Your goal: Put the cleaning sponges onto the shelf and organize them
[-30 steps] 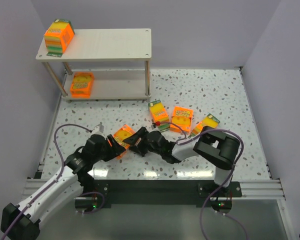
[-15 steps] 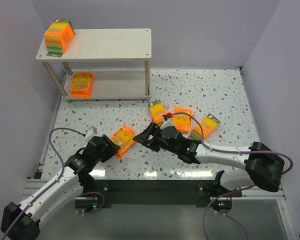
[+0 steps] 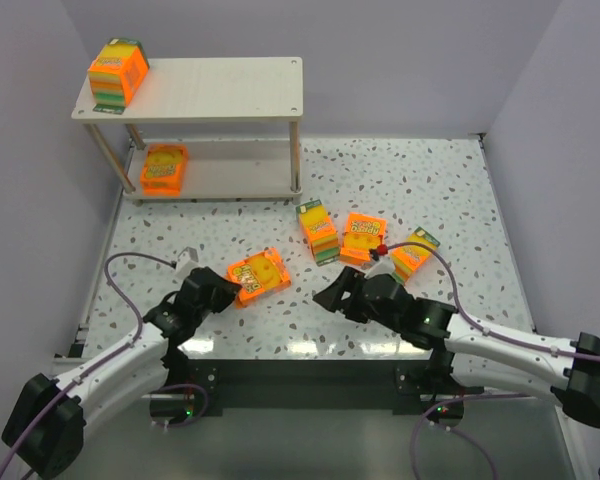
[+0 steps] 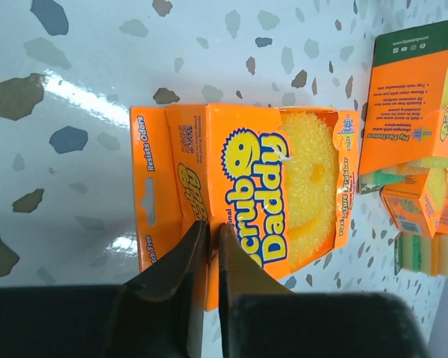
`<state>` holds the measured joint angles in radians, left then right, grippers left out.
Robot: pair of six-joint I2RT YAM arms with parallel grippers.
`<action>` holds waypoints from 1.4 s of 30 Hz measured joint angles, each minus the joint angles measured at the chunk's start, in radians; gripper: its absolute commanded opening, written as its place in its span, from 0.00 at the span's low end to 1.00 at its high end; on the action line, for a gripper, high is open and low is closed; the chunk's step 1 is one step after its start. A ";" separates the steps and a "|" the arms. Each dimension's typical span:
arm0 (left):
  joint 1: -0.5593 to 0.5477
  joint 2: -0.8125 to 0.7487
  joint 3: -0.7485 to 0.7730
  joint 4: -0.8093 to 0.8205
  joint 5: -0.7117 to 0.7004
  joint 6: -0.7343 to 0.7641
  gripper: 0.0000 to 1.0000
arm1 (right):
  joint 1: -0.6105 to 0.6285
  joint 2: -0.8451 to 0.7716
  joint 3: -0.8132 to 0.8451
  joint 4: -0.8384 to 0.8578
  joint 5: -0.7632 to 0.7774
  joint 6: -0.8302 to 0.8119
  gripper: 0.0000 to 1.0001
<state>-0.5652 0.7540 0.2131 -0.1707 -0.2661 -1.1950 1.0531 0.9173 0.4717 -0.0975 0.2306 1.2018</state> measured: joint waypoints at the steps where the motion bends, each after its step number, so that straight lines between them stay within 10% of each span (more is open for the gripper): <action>1: 0.000 0.012 -0.003 0.023 0.000 -0.001 0.01 | 0.000 -0.032 -0.012 -0.028 0.008 0.000 0.74; 15: 0.012 -0.122 0.025 -0.080 -0.039 -0.066 0.00 | 0.000 -0.256 -0.040 -0.290 0.071 -0.002 0.74; 26: 0.257 0.118 0.184 0.151 0.092 -0.111 0.00 | 0.000 -0.379 -0.040 -0.406 0.103 -0.010 0.75; 42: 0.290 0.484 0.446 0.389 -0.214 -0.330 0.00 | 0.000 -0.456 -0.043 -0.504 0.147 -0.035 0.75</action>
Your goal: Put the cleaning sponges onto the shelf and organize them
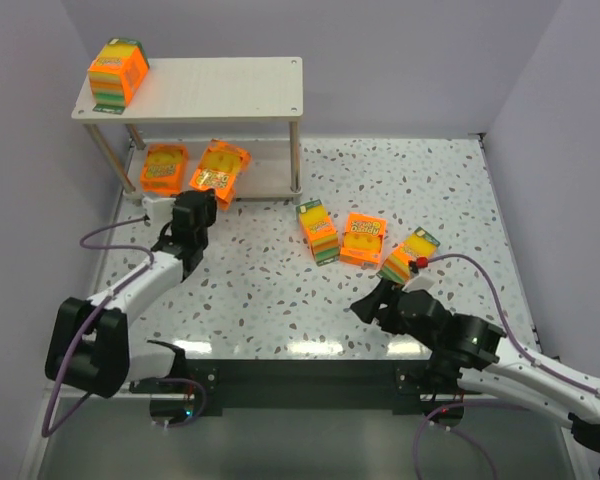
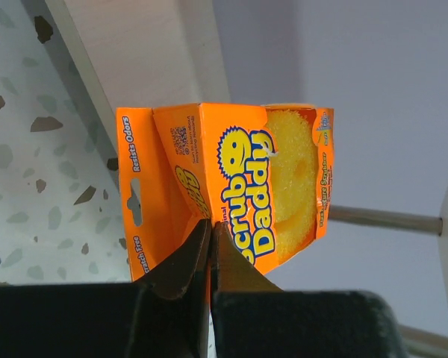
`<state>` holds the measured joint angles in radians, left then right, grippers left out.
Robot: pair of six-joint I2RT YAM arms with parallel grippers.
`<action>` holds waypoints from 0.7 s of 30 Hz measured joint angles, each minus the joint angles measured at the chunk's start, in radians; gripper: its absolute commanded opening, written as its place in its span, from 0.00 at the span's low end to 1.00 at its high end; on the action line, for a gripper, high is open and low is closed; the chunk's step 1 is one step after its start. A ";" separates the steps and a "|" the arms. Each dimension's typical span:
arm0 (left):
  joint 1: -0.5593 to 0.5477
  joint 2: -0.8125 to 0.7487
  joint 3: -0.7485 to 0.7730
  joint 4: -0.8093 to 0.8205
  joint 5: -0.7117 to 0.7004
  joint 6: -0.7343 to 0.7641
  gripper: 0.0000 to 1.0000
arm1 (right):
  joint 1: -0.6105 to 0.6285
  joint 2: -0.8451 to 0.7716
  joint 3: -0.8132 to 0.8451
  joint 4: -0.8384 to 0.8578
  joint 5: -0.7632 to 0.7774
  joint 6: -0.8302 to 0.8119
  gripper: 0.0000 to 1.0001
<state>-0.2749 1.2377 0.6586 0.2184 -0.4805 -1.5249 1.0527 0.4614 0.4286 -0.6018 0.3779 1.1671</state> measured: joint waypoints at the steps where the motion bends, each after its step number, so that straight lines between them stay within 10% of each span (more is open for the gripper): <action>1: 0.001 0.038 0.026 -0.002 -0.016 -0.016 0.00 | 0.000 -0.005 0.000 -0.006 0.000 -0.001 0.75; 21: 0.006 0.409 0.283 -0.130 -0.224 -0.278 0.00 | 0.000 -0.150 0.021 -0.207 0.060 0.000 0.75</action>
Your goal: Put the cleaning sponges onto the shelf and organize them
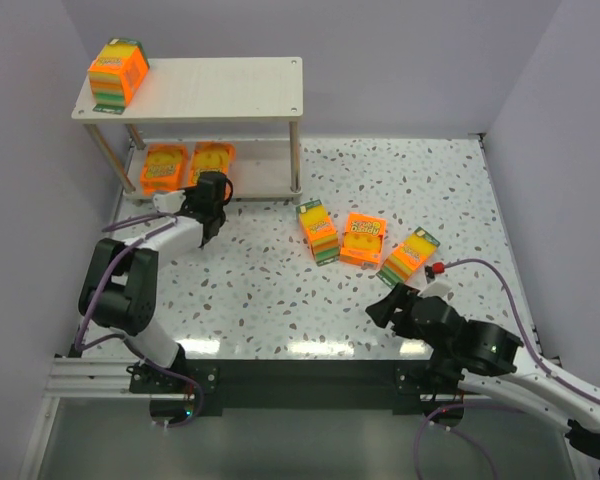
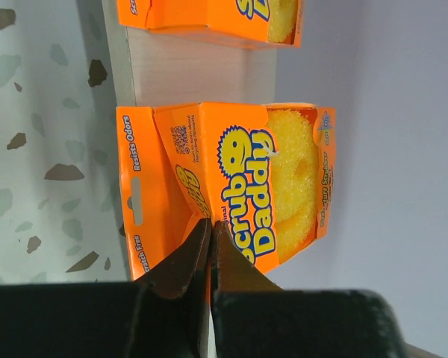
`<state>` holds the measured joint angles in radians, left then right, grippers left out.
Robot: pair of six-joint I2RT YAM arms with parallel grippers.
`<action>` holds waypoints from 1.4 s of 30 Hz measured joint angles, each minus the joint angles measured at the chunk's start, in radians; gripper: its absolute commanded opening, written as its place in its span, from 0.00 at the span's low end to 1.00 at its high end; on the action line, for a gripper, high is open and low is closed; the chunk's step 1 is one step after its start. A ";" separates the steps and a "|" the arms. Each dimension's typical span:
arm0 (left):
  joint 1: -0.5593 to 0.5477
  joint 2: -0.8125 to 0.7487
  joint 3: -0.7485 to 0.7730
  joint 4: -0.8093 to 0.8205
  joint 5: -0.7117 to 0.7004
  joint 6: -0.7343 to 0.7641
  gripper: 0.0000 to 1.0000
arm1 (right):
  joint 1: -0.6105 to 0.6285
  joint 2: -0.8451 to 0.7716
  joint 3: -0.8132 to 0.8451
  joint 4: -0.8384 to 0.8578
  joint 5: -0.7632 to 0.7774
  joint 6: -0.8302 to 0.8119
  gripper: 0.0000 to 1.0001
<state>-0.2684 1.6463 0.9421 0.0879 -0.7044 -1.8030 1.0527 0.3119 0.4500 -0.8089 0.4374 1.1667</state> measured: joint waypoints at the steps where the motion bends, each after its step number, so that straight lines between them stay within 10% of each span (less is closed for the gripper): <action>1: 0.000 0.000 0.002 -0.005 -0.005 -0.002 0.00 | 0.000 0.000 0.000 -0.002 0.000 0.000 0.75; 13: 0.000 0.066 0.080 -0.037 -0.046 -0.003 0.06 | 0.000 0.022 0.000 -0.003 -0.001 0.000 0.76; 23: 0.000 0.097 0.109 -0.050 -0.053 0.003 0.66 | 0.000 0.013 0.000 -0.009 0.000 0.002 0.77; 35: -0.007 -0.083 -0.005 0.048 0.028 0.169 0.70 | 0.000 0.024 0.020 -0.029 0.045 -0.009 0.78; 42: -0.027 -0.371 -0.196 0.207 0.324 0.482 0.65 | -0.003 0.207 0.097 0.018 0.110 -0.078 0.82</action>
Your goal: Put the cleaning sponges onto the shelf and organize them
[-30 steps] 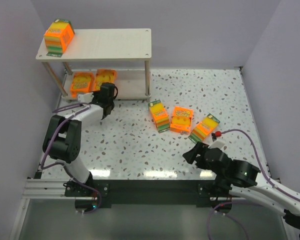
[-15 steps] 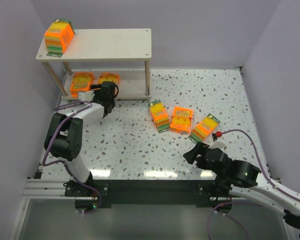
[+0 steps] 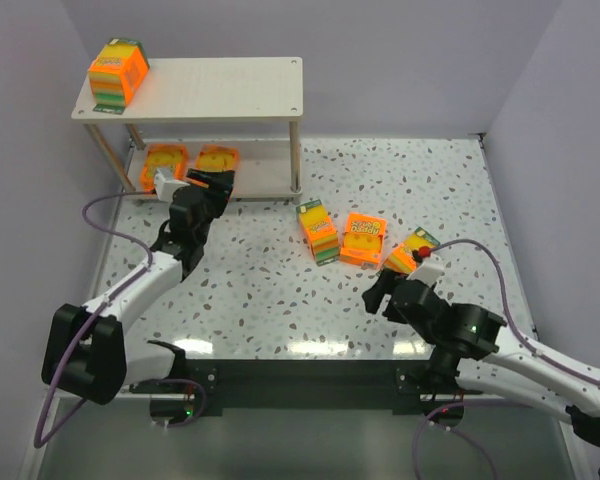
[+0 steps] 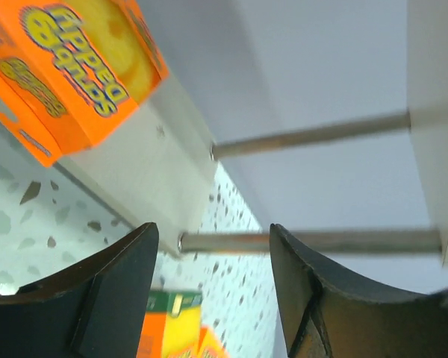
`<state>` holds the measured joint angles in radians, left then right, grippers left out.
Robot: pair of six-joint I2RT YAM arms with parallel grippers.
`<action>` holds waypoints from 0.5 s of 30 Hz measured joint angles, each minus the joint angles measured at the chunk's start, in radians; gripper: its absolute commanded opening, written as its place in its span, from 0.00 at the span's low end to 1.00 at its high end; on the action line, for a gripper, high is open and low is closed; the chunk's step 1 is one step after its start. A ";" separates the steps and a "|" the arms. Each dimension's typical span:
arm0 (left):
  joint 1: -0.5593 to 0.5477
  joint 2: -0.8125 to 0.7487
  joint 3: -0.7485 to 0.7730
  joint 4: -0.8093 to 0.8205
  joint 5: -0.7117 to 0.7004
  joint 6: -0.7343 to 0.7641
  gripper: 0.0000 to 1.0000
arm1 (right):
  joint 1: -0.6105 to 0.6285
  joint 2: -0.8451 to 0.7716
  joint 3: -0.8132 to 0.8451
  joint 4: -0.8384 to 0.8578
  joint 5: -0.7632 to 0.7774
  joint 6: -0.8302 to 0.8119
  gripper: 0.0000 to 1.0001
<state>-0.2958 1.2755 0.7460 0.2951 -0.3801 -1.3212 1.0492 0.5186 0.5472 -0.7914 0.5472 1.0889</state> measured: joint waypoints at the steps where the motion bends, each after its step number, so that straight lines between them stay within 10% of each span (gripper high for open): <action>1: -0.005 -0.017 -0.016 0.011 0.055 0.048 0.64 | -0.005 0.045 0.023 0.013 0.010 -0.017 0.83; 15: -0.191 -0.196 -0.225 0.029 0.573 0.471 0.59 | -0.451 0.682 0.410 0.296 -0.133 -0.403 0.80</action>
<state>-0.4866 1.0794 0.5209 0.3241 0.1925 -0.8505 0.5983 1.2003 0.9569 -0.4957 0.4145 0.6857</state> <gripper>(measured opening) 0.602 0.821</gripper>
